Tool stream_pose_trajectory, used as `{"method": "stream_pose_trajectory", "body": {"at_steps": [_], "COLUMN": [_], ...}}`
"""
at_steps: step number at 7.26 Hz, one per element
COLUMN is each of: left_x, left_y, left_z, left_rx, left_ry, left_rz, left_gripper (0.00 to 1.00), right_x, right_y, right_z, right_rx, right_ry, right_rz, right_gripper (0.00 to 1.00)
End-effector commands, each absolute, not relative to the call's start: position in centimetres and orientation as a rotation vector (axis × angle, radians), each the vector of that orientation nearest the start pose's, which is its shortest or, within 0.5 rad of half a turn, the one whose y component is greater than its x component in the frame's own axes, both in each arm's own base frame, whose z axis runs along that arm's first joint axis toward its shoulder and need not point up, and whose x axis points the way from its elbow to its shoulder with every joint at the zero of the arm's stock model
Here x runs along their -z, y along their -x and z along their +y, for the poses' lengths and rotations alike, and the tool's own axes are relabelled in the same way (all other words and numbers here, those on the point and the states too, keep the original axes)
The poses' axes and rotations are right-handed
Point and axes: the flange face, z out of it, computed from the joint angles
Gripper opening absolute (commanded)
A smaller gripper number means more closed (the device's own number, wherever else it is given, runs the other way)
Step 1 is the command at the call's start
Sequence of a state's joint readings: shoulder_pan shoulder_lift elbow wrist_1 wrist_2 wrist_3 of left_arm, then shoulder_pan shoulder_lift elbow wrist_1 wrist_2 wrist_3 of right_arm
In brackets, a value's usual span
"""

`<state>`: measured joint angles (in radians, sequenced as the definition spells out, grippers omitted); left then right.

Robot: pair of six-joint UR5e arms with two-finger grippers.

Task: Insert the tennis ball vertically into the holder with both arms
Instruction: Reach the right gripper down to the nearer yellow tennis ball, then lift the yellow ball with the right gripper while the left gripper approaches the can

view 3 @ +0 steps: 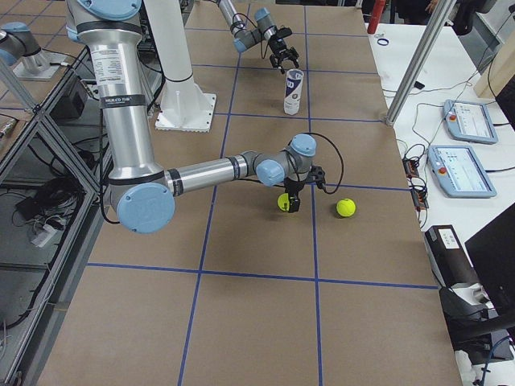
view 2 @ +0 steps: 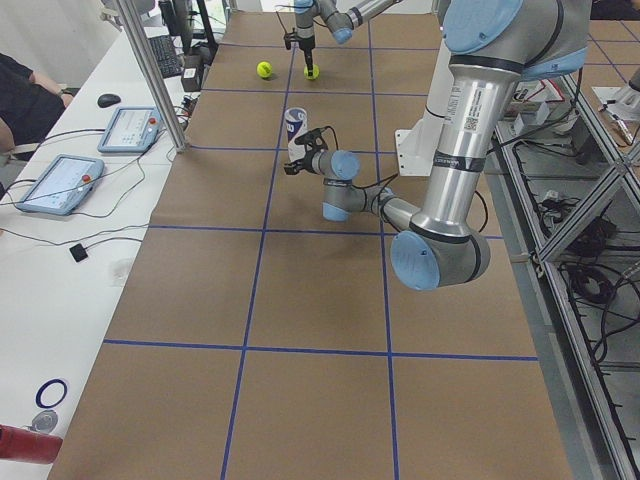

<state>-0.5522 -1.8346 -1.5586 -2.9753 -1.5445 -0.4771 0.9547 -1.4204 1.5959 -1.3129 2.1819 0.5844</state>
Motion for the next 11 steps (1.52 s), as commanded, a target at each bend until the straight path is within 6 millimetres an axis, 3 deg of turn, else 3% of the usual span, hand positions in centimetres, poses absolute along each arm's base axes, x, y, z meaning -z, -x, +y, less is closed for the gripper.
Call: {"method": "stream_pose_trajectory", "body": {"at_steps": [1,2,3,6,7,9,11], "left_x": [-36.7,-36.6,-36.2,-36.1,-36.3,-35.1,-34.2], "left_y": [-42.4,-42.3,-42.4,-42.7,-43.3,-47.5,-50.8], "left_z": [-42.1,-42.1,-42.1,-42.2,-41.8,-41.0,-38.5], "left_rx": [-0.389,-0.389,-0.389,-0.388,-0.398,-0.432,-0.469], "left_ry": [-1.239,-1.241,-1.244,-1.242,-1.233,-1.212,-1.190], "left_rz": [1.122,1.124,1.128,1.125,1.130,1.164,1.207], "left_gripper": [0.99,0.99,0.99,0.99,0.99,0.99,0.99], "right_x": [-54.0,-53.0,-51.9,-44.8,-43.4,-41.3,-39.0], "right_y": [27.5,27.9,27.9,23.3,22.4,22.0,22.0], "right_z": [-51.8,-52.2,-52.6,-56.4,-57.3,-58.5,-59.1], "right_rx": [0.161,0.172,0.175,0.118,0.109,0.092,0.071], "right_ry": [-0.012,-0.028,-0.046,-0.144,-0.158,-0.184,-0.178], "right_rz": [-0.737,-0.748,-0.759,-0.849,-0.873,-0.890,-0.934], "right_gripper": [0.43,0.00,0.00,0.00,0.00,0.00,0.00]}}
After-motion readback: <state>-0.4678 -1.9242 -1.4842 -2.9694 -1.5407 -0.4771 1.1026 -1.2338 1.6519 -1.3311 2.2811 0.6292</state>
